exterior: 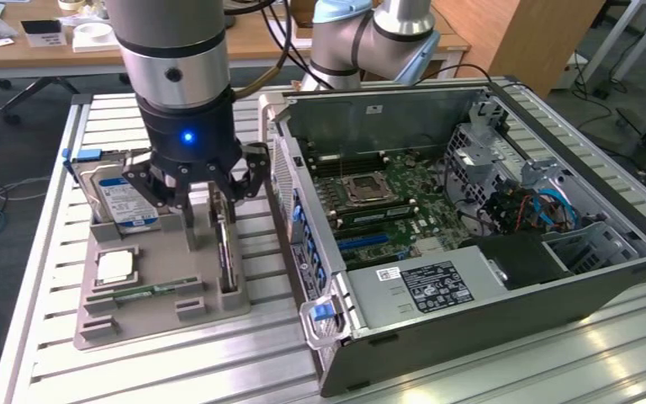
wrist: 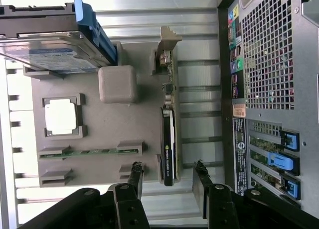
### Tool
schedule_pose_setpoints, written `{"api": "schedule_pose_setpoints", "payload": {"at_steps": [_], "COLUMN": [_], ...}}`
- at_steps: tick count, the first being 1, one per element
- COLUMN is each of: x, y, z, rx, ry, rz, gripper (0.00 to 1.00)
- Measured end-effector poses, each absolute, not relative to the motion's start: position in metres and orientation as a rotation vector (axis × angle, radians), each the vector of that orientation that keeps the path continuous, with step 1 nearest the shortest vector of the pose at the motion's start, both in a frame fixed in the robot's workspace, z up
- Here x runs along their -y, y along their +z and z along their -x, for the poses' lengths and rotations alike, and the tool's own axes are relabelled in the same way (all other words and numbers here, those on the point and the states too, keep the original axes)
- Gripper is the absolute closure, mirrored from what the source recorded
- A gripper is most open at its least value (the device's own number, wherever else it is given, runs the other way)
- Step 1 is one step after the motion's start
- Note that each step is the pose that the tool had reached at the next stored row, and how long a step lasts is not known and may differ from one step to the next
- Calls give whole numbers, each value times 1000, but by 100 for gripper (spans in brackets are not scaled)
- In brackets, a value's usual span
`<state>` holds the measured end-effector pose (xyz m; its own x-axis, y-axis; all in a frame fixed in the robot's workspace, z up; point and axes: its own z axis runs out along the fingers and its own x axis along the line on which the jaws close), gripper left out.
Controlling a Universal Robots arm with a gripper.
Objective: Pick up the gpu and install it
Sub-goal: 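Pick up the gpu and move the gpu toward the slot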
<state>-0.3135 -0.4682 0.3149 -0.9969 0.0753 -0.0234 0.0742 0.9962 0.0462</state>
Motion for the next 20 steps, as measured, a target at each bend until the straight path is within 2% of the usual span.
{"api": "schedule_pose_setpoints", "payload": {"at_steps": [20], "x": [468], "y": [300], "z": [310], "rx": [-3114], "ry": [70], "rz": [-117], "gripper": [47]}}
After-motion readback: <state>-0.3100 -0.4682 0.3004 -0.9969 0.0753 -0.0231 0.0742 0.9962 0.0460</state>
